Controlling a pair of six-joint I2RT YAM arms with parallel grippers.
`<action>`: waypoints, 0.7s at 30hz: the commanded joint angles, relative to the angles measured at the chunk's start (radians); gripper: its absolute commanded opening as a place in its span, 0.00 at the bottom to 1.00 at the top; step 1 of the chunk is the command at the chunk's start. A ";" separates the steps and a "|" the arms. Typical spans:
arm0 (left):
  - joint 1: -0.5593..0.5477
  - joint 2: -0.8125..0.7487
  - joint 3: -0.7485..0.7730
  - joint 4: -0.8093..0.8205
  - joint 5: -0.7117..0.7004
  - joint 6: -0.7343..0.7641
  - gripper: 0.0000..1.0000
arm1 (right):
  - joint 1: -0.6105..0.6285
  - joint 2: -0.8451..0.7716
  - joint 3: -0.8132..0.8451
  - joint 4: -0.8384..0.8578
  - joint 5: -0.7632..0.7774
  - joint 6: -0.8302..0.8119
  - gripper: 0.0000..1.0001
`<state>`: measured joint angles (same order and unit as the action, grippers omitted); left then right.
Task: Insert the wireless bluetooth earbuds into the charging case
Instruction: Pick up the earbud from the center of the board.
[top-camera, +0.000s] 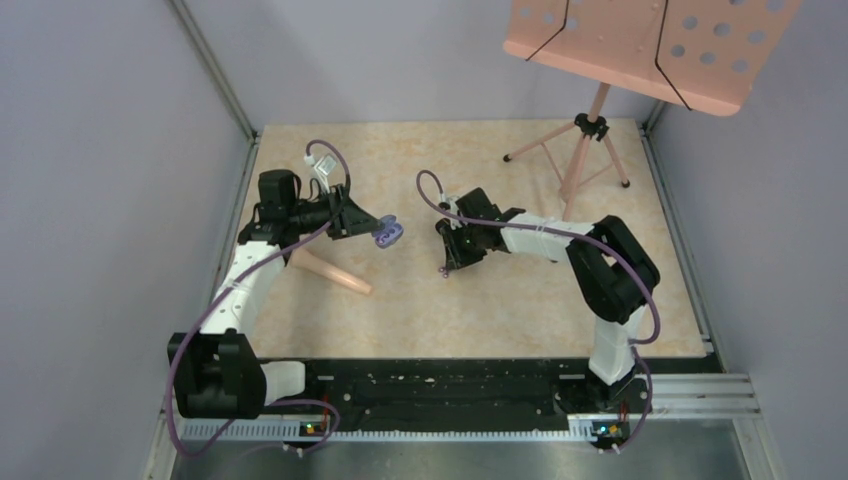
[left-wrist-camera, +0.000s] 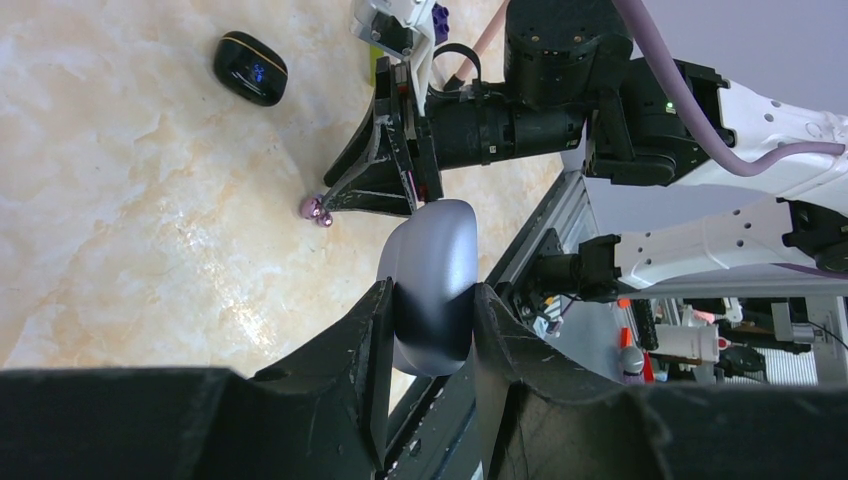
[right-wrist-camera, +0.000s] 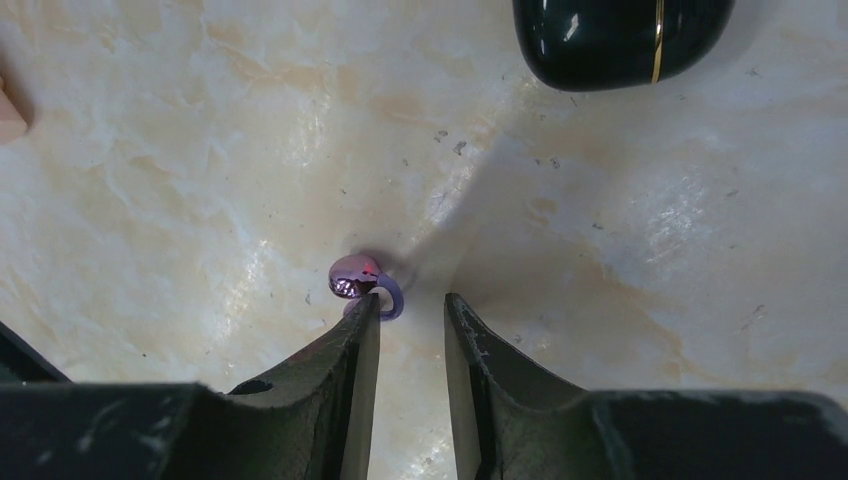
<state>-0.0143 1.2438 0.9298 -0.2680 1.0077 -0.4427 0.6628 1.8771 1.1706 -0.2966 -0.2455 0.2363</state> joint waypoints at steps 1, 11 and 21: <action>0.006 -0.017 -0.007 0.056 0.010 -0.005 0.00 | 0.000 0.023 0.046 0.011 0.013 -0.008 0.30; 0.006 -0.012 -0.011 0.064 0.012 -0.012 0.00 | 0.020 0.022 0.029 0.036 0.011 -0.016 0.27; 0.006 -0.003 -0.013 0.075 0.011 -0.024 0.00 | 0.052 0.013 0.016 0.069 0.027 -0.037 0.27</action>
<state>-0.0139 1.2438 0.9253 -0.2424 1.0054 -0.4538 0.6922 1.8885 1.1797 -0.2687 -0.2359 0.2169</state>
